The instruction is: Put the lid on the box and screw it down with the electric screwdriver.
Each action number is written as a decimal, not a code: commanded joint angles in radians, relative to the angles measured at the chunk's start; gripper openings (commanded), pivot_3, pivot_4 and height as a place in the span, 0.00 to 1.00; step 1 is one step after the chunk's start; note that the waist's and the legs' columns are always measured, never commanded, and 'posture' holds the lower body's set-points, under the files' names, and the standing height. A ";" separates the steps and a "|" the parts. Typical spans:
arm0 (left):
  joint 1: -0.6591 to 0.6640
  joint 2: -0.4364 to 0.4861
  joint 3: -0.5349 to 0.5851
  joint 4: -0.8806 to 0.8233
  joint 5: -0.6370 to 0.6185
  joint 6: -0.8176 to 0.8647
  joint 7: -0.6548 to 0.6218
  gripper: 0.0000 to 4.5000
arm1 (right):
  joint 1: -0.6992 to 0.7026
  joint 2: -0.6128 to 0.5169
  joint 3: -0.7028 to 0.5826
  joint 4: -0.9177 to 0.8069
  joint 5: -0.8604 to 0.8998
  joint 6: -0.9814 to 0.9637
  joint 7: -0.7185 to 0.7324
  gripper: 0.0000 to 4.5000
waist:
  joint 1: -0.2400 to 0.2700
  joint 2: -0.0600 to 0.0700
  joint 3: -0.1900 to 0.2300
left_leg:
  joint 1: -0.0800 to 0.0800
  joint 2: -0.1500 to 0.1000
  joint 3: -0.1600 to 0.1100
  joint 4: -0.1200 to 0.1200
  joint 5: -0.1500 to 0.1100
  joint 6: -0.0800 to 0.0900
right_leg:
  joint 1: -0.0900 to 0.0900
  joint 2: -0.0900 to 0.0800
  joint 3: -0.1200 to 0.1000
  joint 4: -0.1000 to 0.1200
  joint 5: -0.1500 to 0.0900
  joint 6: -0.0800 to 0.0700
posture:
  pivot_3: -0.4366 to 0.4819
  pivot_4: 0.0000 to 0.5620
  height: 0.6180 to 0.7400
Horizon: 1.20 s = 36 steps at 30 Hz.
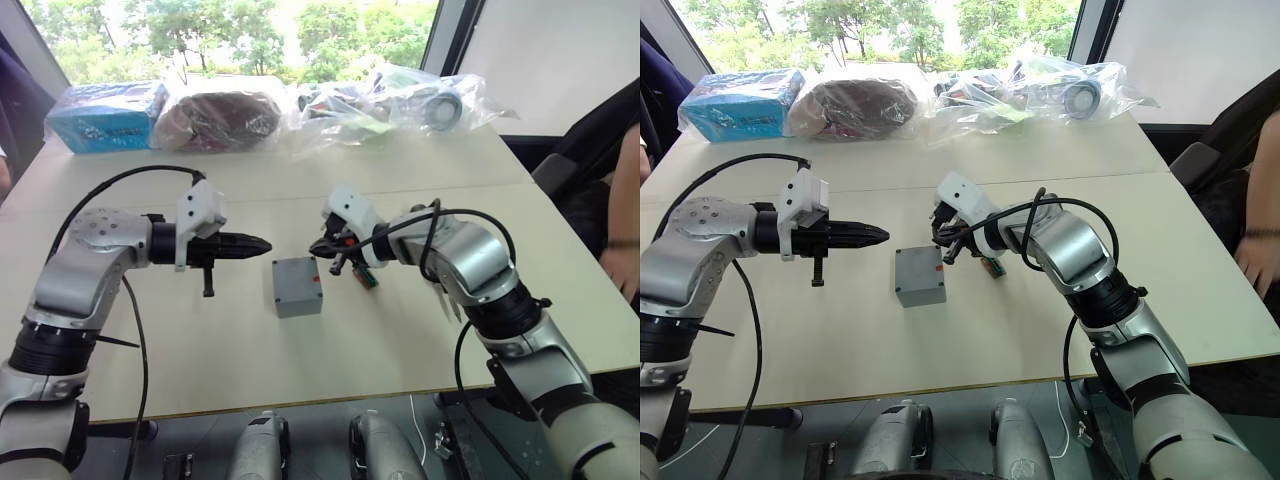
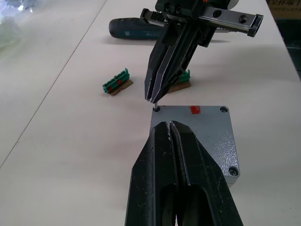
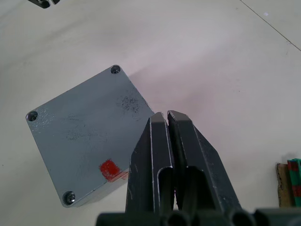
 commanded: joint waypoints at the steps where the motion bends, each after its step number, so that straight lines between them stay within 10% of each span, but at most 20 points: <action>1: -0.014 0.002 0.010 -0.016 -0.003 -0.009 0.003 0.00 | -0.023 0.005 0.002 -0.018 -0.006 -0.016 0.004 0.01 | 0.000 0.000 0.000 | 0.000 0.000 0.000 0.000 0.000 0.000 | 0.000 0.000 0.000 0.000 0.000 0.000 | 0.48 0.27 1.00; 19: -0.003 0.003 0.015 -0.038 -0.012 0.009 0.021 0.00 | -0.018 0.024 0.046 0.068 -0.047 -0.084 0.033 0.01 | 0.000 0.000 0.000 | 0.000 0.000 0.000 0.000 0.000 0.000 | 0.000 0.000 0.000 0.000 0.000 0.000 | 0.48 0.27 1.00; 32: 0.000 0.000 0.031 -0.074 -0.047 0.045 0.027 0.00 | -0.034 -0.048 -0.024 -0.073 -0.014 0.001 0.063 0.95 | 0.002 0.000 0.000 | 0.000 0.000 0.000 0.000 0.000 0.000 | 0.000 0.000 0.000 0.000 0.000 0.000 | 0.48 0.27 1.00; 36: -0.014 -0.008 0.026 -0.096 -0.069 0.055 0.028 0.00 | -0.065 -0.161 -0.074 -0.110 -0.009 0.091 0.070 0.98 | 0.003 0.000 0.000 | 0.000 0.000 0.000 0.000 0.000 0.000 | 0.000 -0.001 0.000 0.000 0.000 0.000 | 0.48 0.27 1.00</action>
